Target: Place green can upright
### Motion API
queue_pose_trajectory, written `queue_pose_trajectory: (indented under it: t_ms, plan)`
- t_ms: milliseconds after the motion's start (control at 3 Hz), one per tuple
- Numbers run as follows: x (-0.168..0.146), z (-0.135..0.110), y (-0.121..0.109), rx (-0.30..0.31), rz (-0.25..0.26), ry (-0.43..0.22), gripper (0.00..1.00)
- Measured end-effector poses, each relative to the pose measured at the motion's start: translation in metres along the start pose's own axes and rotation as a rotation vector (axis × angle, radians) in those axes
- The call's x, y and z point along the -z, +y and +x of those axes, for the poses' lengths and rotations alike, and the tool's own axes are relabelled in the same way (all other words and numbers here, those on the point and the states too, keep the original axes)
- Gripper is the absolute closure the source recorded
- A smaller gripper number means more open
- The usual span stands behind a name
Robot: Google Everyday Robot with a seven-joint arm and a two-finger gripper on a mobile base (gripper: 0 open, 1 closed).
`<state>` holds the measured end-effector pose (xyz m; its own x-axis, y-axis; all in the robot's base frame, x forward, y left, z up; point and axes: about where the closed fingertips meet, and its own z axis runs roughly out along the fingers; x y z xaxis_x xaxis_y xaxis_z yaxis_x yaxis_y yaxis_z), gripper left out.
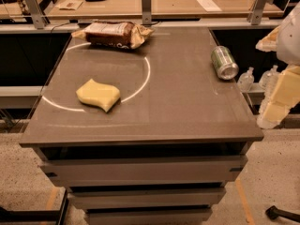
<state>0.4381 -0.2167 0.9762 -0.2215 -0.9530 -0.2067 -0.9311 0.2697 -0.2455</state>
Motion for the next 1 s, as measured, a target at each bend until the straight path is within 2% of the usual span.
queue_pose_trajectory:
  t_ms: [667,1000]
  plan:
    - [0.0012,-0.0010,-0.0020,-0.018,0.010,-0.001,0.00]
    - [-0.0017,0.0027,-0.0054,-0.095,-0.006,-0.024,0.00]
